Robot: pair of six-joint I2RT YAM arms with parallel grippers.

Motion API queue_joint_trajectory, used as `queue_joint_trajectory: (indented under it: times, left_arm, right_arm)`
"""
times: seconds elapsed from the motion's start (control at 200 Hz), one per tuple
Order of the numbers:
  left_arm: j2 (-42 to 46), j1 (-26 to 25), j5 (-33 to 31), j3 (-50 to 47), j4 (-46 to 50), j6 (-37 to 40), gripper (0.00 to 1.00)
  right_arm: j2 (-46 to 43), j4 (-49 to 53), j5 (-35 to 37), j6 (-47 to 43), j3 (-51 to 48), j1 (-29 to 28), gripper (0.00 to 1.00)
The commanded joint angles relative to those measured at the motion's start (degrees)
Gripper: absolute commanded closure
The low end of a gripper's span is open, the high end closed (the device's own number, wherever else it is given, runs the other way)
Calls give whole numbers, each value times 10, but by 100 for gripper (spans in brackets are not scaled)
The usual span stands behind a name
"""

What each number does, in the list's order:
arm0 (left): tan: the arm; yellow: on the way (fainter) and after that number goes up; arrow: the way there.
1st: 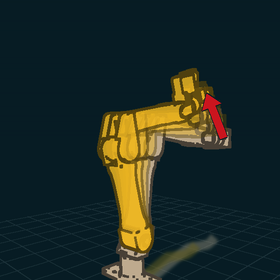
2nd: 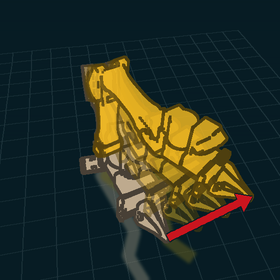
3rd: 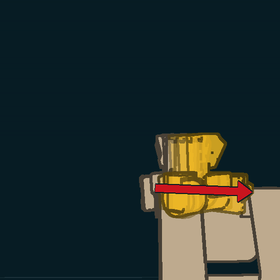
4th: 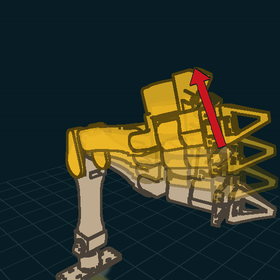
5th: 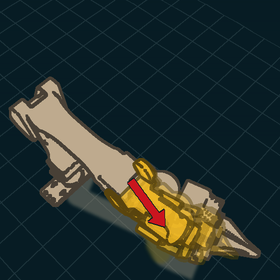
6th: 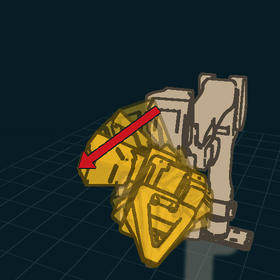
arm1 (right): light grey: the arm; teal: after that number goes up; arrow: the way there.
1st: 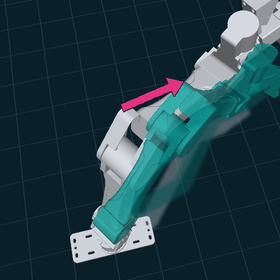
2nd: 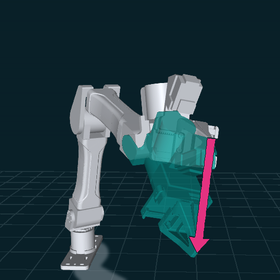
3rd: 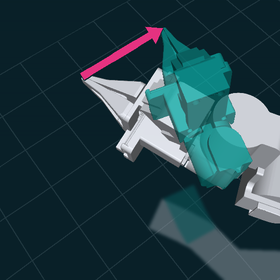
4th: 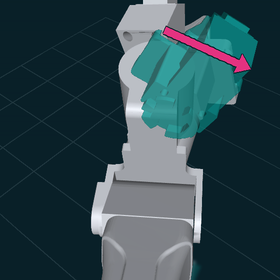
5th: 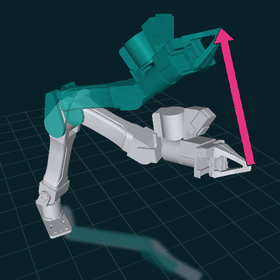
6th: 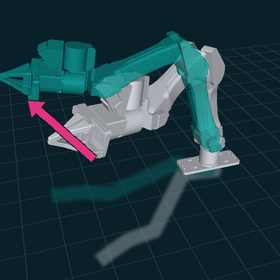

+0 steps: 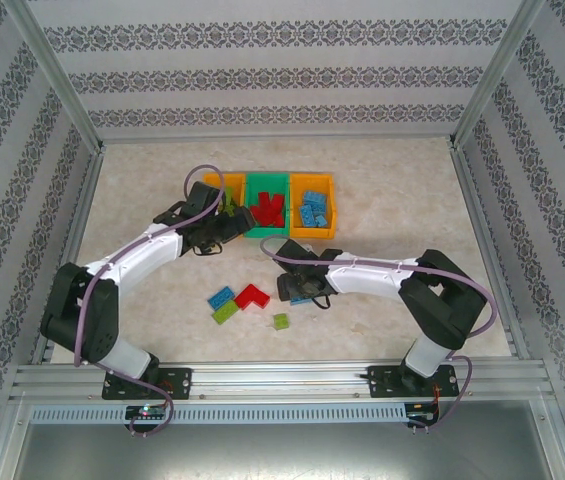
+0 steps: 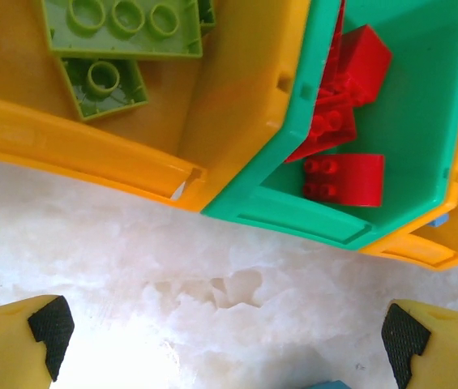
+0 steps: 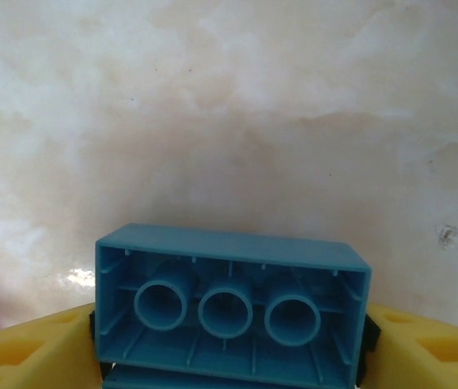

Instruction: Sort the legos into containers by color

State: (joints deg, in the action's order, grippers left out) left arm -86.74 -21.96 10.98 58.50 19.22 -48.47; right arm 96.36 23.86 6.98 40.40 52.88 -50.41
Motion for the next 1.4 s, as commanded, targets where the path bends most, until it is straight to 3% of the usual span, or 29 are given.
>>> queue_joint_trajectory:
  times: [0.0, 0.42, 0.894, 1.394]
  left_arm:
    - [37, 4, -30, -1, -10, 3, 1]
    - [64, 28, 10, -72, -63, -26, 1]
    - [98, 28, -23, -86, -28, -14, 1]
    - [116, 29, -45, -104, 3, -5, 1]
  right_arm:
    - [10, 22, 21, 1, 16, -5, 30]
    - [-2, 5, 50, 12, 12, -5, 39]
    - [4, 6, 49, -2, 34, 4, 39]
    - [-49, 7, -1, -81, 94, 115, 42]
